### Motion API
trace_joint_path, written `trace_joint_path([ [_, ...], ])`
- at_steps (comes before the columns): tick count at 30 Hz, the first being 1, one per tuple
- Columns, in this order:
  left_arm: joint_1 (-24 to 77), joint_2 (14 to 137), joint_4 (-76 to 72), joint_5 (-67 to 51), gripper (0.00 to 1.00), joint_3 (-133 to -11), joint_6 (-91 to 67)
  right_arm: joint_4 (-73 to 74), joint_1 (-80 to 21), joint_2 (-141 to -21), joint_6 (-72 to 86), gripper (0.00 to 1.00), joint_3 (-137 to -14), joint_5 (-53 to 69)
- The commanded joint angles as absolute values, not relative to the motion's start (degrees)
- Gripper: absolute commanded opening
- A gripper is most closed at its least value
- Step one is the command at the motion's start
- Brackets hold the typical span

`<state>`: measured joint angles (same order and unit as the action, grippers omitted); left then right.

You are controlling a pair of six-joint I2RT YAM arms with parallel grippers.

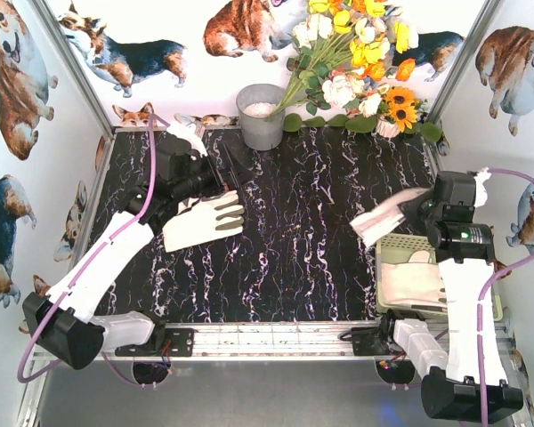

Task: Put the gloves into the storage basket
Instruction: Place the glove in the bin.

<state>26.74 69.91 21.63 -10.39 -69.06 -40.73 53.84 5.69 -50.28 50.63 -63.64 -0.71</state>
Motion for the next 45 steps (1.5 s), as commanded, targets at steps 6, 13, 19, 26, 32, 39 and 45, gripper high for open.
trace_joint_path([
  [6, 21.2, 69.0, 26.6, -5.7, 1.00, -70.0, -32.9, 57.2, 5.9, -48.1, 62.7, 0.00, -64.2, -27.5],
  [13, 15.5, 70.1, 24.7, -8.7, 1.00, -67.6, -31.7, 60.6, 8.2, -49.1, 68.0, 0.00, -64.9, -36.4],
  [19, 13.9, 73.7, 24.0, -10.8, 1.00, -68.5, -31.1, 59.3, 14.1, -46.9, 71.1, 0.00, -61.3, -35.5],
  [26, 13.6, 76.0, 23.8, -12.6, 1.00, -69.9, -31.0, 52.2, 16.7, -42.4, 75.1, 0.00, -53.0, -29.0],
  [32, 13.5, 75.2, 24.4, -12.6, 1.00, -68.7, -31.2, 46.0, 17.1, -39.1, 74.7, 0.00, -50.2, -25.2],
  [39, 13.5, 74.0, 24.9, -12.3, 1.00, -68.3, -31.1, 36.2, 17.2, -35.7, 74.0, 0.00, -43.7, -22.7],
  [45, 13.4, 72.7, 25.7, -11.7, 1.00, -67.5, -31.2, 32.4, 17.2, -34.5, 75.0, 0.00, -36.7, -21.0],
])
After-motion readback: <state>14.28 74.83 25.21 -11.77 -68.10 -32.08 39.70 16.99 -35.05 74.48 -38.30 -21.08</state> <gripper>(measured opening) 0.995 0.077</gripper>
